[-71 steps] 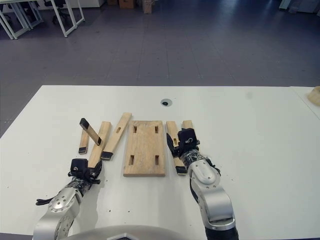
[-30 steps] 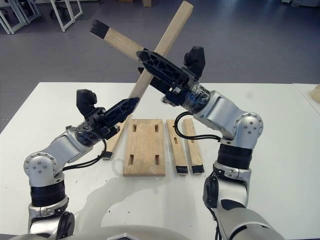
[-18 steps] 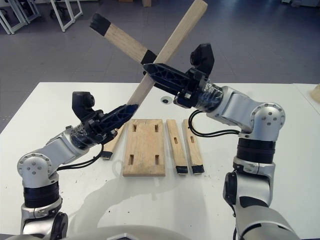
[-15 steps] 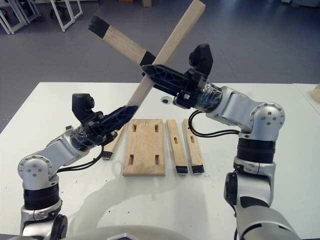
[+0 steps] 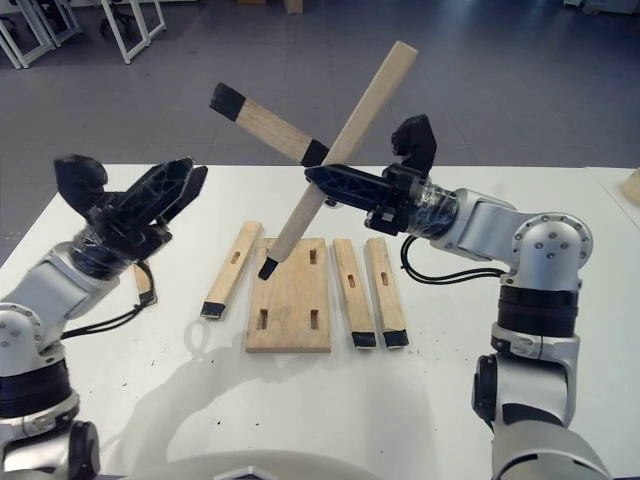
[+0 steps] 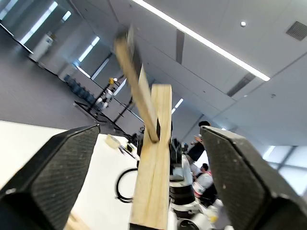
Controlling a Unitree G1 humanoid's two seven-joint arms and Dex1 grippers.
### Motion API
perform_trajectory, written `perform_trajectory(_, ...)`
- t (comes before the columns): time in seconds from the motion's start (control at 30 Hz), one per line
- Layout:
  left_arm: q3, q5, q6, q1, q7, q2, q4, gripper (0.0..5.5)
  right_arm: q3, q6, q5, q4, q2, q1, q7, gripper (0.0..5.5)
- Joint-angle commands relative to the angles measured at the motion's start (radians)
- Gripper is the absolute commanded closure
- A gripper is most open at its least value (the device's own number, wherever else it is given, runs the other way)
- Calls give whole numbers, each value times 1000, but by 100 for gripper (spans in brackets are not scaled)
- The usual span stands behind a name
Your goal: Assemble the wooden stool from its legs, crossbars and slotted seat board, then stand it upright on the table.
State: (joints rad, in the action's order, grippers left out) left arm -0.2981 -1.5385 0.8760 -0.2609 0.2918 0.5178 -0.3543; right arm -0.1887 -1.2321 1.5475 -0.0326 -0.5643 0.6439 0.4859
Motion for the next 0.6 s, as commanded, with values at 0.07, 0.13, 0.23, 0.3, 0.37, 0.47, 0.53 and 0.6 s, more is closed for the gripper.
perform_trajectory(0.07,484,755,-40,-25,-25,288,-110,146,-39,33,-69,0,-27,-1,36,346)
perform_trajectory(0.13,617,885,-41,-39,-10,309,-171,146,-44,47,-95,-7,-32,5,42,346)
perform_trajectory(0.23,721,974,-31,-39,24,293,-232,146,-47,54,-119,-10,-30,9,45,346)
perform_trajectory(0.3,756,1032,-45,-34,54,284,-232,146,-49,58,-138,-6,-24,6,49,346)
perform_trajectory(0.37,767,1071,-48,-28,81,271,-233,146,-50,61,-158,-4,-16,3,54,346)
perform_trajectory(0.47,770,1118,-46,-23,112,262,-239,146,-54,61,-175,-2,-8,3,58,346)
perform_trajectory(0.53,775,1149,-48,-20,128,259,-235,146,-56,63,-186,-1,2,3,56,346)
perform_trajectory(0.6,813,1221,-67,-14,148,279,-219,146,-57,63,-195,4,11,2,53,346)
